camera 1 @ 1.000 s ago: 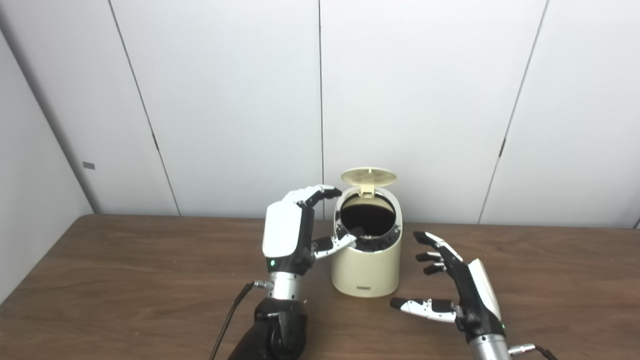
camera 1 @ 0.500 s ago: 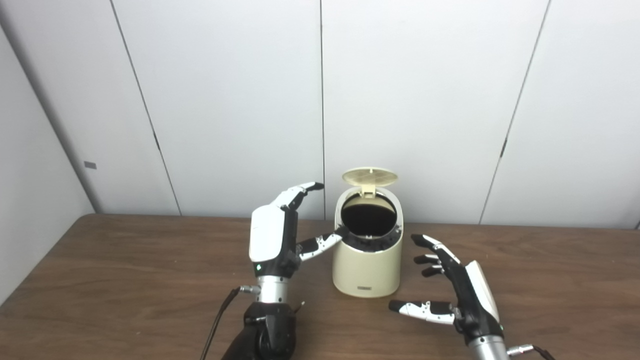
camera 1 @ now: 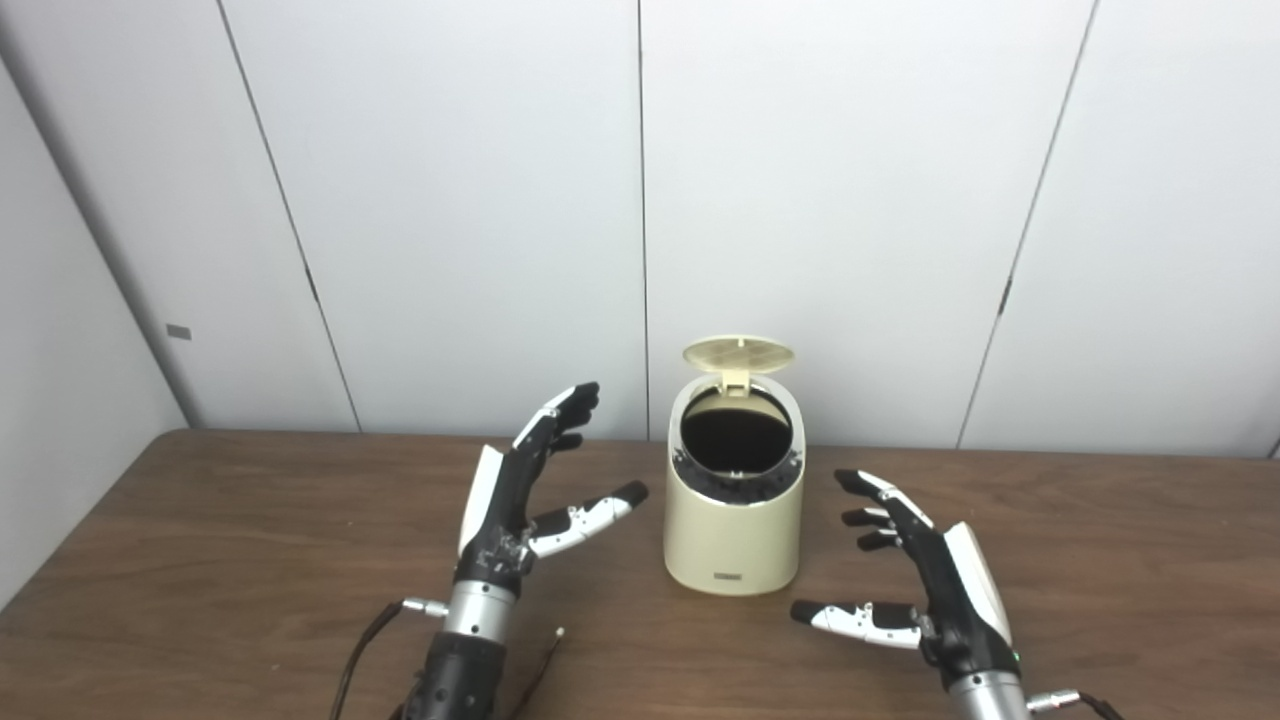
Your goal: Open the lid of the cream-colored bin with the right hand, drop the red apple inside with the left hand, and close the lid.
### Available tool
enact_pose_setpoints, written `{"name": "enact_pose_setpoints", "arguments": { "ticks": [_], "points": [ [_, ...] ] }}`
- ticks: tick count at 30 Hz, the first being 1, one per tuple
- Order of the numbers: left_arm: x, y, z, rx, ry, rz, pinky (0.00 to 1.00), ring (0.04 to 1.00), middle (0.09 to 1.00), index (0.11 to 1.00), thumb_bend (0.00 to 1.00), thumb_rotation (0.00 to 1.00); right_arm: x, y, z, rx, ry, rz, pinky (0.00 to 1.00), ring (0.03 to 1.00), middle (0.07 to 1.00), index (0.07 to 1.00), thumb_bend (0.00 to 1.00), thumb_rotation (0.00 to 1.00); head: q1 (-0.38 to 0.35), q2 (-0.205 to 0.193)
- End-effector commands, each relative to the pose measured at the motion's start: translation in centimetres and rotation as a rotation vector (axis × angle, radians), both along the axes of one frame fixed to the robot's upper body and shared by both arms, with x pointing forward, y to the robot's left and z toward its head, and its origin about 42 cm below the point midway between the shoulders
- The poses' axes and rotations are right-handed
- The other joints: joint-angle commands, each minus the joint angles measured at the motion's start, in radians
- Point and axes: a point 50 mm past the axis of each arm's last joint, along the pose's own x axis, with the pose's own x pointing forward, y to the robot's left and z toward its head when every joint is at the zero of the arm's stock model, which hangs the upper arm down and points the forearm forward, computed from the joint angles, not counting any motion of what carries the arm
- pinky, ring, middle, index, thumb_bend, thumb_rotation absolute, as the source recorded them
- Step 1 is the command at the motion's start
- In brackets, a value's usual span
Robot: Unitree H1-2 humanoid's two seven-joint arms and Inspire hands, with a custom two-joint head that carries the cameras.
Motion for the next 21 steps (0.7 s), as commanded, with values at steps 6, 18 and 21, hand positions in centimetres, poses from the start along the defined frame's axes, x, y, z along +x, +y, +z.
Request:
{"name": "enact_pose_setpoints", "arguments": {
  "ticks": [6,18,21],
  "points": [
    [-0.6,0.8,0.0,-0.012,-0.031,-0.028,0.76,0.840,0.866,0.889,0.88,0.30,2.0,-0.4,2.8,0.012,-0.107,0.004,0.66,0.764,0.838,0.823,0.67,0.29,0.002,-0.009],
    [-1.6,0.8,-3.5,-0.013,0.071,0.016,0.76,0.828,0.848,0.885,0.80,0.26,4.6,-0.9,9.9,-0.202,-0.213,0.072,0.69,0.807,0.867,0.869,0.64,0.38,-0.010,-0.023],
    [-1.8,0.9,-4.2,-0.019,0.084,0.019,0.74,0.831,0.849,0.885,0.80,0.25,5.1,-0.8,12.2,-0.266,-0.234,0.092,0.66,0.789,0.859,0.869,0.64,0.40,-0.015,-0.022]
  ]
}}
